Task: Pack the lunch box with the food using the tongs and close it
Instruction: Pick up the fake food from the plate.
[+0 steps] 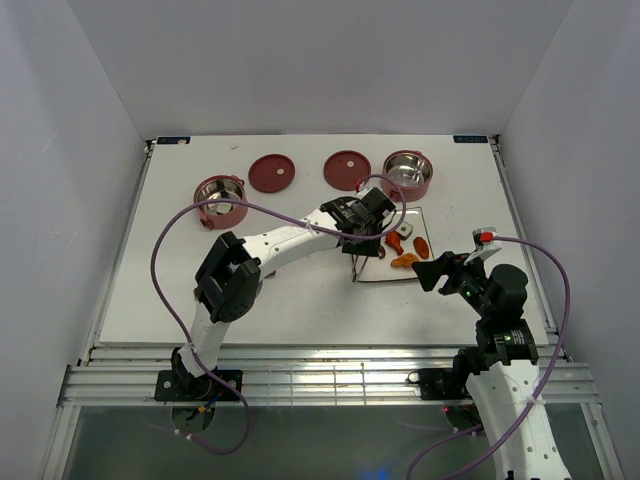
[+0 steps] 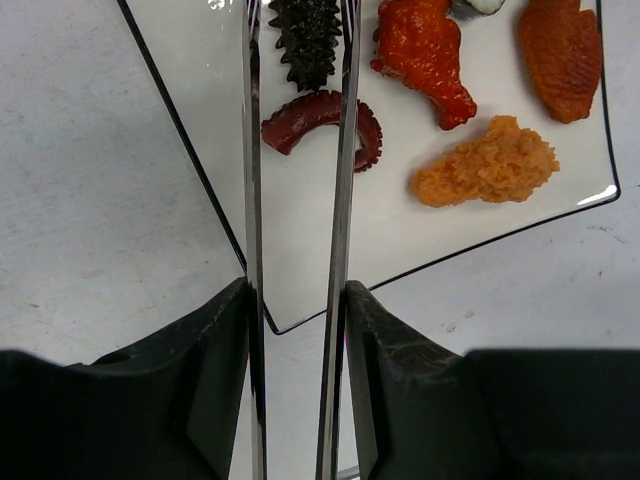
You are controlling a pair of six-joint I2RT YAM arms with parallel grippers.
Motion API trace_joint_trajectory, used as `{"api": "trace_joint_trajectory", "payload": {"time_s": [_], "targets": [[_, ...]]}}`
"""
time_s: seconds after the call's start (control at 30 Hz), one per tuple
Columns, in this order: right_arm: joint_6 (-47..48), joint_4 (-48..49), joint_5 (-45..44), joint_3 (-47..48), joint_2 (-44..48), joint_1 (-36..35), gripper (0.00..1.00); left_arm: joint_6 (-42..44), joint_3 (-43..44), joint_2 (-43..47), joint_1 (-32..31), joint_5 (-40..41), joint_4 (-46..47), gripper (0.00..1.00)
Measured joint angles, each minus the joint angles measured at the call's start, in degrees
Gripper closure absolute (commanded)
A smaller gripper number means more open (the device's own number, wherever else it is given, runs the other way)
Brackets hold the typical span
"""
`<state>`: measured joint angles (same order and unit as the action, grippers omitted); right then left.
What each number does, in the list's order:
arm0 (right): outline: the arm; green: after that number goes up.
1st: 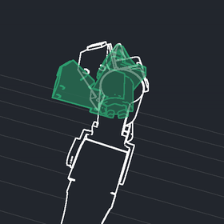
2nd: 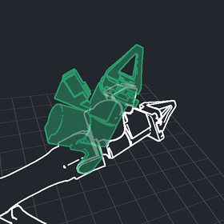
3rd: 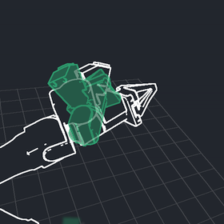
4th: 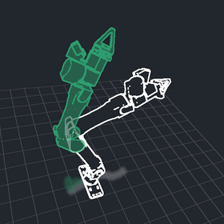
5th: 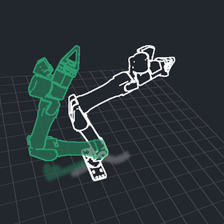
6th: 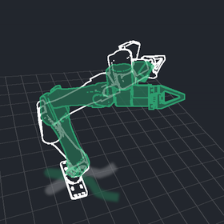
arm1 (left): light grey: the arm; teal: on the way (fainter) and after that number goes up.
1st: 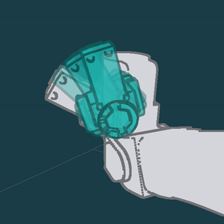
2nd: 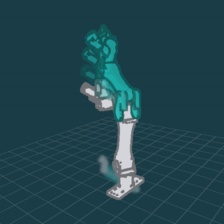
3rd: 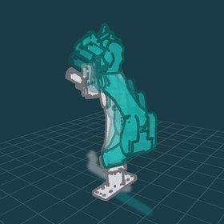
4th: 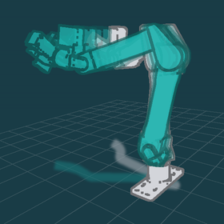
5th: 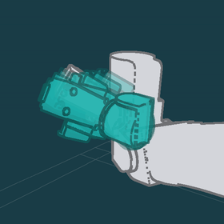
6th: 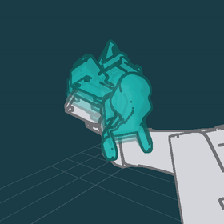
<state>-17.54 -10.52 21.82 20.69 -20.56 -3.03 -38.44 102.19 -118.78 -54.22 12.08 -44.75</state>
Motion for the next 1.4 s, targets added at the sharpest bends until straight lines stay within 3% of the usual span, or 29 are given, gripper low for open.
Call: {"api": "trace_joint_trajectory", "payload": {"time_s": [0.27,1.4], "targets": [[0.00,0.00,-0.02,0.00,0.00,0.00,0.23,0.11,0.00,-1.68,0.00,0.59,-0.63,0.45],[-0.02,-0.02,-0.04,0.00,0.48,0.00,0.23,-0.20,0.00,-1.66,-0.02,-1.66,-0.98,0.44]]}}
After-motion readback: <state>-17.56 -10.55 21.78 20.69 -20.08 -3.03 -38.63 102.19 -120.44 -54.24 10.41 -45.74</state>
